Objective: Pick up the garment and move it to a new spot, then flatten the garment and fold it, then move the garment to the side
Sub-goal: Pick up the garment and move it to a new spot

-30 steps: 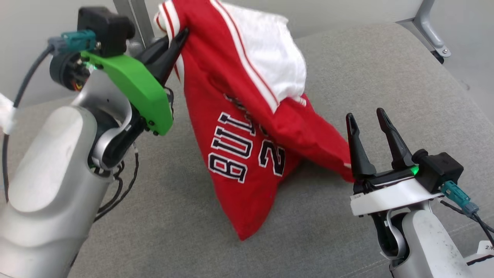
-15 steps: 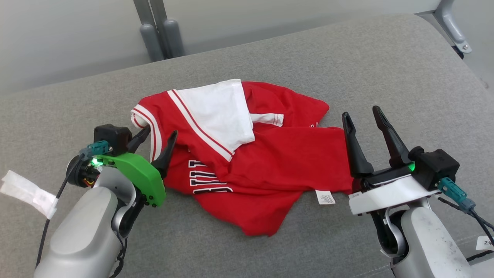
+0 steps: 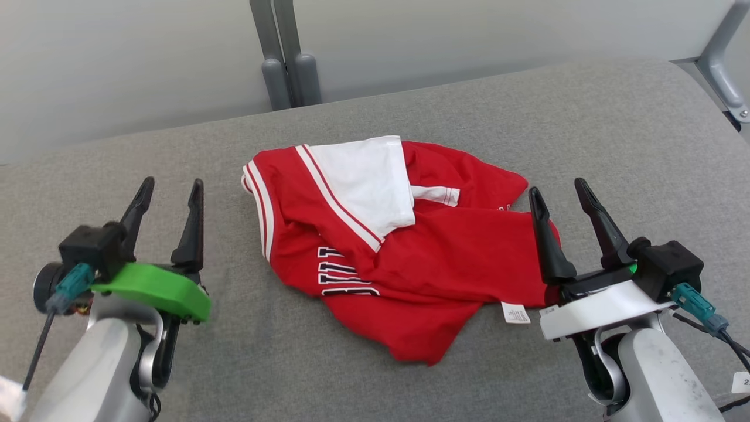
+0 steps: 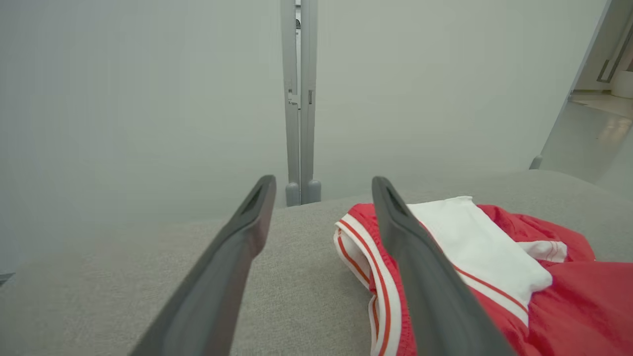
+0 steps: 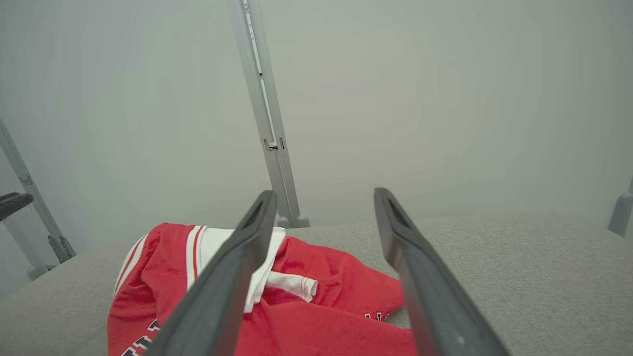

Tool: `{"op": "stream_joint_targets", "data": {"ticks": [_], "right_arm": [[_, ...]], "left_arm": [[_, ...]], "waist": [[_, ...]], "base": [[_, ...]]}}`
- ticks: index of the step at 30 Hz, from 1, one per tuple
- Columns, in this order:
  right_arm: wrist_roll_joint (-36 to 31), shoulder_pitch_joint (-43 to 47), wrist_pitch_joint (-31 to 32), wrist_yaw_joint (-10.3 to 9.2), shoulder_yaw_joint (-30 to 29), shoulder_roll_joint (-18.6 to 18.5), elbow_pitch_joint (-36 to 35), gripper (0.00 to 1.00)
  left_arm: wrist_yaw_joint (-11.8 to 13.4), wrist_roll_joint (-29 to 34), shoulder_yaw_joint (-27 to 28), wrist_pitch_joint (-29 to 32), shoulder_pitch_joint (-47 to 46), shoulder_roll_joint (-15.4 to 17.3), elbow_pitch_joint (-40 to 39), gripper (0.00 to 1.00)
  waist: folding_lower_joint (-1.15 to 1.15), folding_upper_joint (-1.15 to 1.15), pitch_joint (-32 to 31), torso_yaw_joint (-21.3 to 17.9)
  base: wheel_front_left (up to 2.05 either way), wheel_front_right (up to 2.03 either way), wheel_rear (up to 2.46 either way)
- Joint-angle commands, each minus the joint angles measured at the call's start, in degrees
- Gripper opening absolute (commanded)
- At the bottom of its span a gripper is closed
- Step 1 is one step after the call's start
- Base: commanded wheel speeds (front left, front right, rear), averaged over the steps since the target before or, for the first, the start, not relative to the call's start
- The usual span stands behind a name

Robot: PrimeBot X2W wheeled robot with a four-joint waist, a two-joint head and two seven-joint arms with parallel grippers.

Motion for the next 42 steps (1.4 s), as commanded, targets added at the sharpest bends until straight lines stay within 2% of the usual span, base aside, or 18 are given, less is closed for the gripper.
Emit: {"op": "stream_joint_targets", "data": {"ticks": [1, 5, 10, 17, 25, 31, 37, 42], "right_arm": [[0.63, 1.01, -0.17, 0.02, -0.2, -0.17, -0.31, 1.0], [0.83, 2.33, -0.17, 0.02, -0.68, -0.36, -0.31, 1.0], [0.99, 3.94, -0.17, 0.02, -0.98, -0.8, -0.51, 1.0], [0.98, 5.21, -0.17, 0.02, -1.59, -1.29, -0.13, 1.0], [0.99, 4.63, -0.17, 0.02, -1.32, -1.51, -0.08, 1.0], [1.05, 4.41, -0.17, 0.02, -1.27, -1.24, -0.14, 1.0], [1.13, 3.45, -0.17, 0.02, -1.27, -1.12, -0.32, 1.0], [1.29, 2.2, -0.17, 0.02, -0.66, -0.87, -0.31, 1.0]], "left_arm": [[2.02, -0.14, 1.2, -0.62, 3.61, 0.14, -2.48, 1.0], [6.32, 1.79, 3.03, -1.41, 10.62, -1.31, -9.2, 1.0], [8.25, 5.26, 5.75, -1.45, 17.71, -5.28, -14.97, 1.0], [5.5, 9.29, 8.82, -1.41, 22.64, -10.53, -16.98, 1.0], [2.72, 11.63, 11.32, -1.42, 23.0, -12.75, -15.87, 1.0], [1.01, 12.61, 11.17, -1.41, 21.85, -13.18, -13.97, 1.0], [-2.5, 9.31, 9.04, 4.78, 17.36, -13.38, -9.97, 1.0], [-5.36, 6.23, 8.94, 10.28, 10.21, -13.34, -3.14, 1.0]], "waist": [[0.0, 0.0, -0.61, 0.59], [0.0, 0.0, -0.71, 1.42], [0.0, 0.0, -0.9, 2.04], [0.0, 0.0, -2.01, 2.61], [0.0, 0.0, -2.43, 2.43], [0.0, 0.0, -2.03, 2.07], [0.0, 0.0, -0.98, 1.4], [0.0, 0.0, 0.37, -0.01]], "base": [[0.0, 0.0, 0.0], [0.0, 0.0, 0.0], [0.0, 0.0, 0.0], [0.0, 0.0, 0.0], [0.0, 0.0, 0.0], [0.0, 0.0, 0.0], [0.0, 0.0, 0.0], [0.0, 0.0, 0.0]]}}
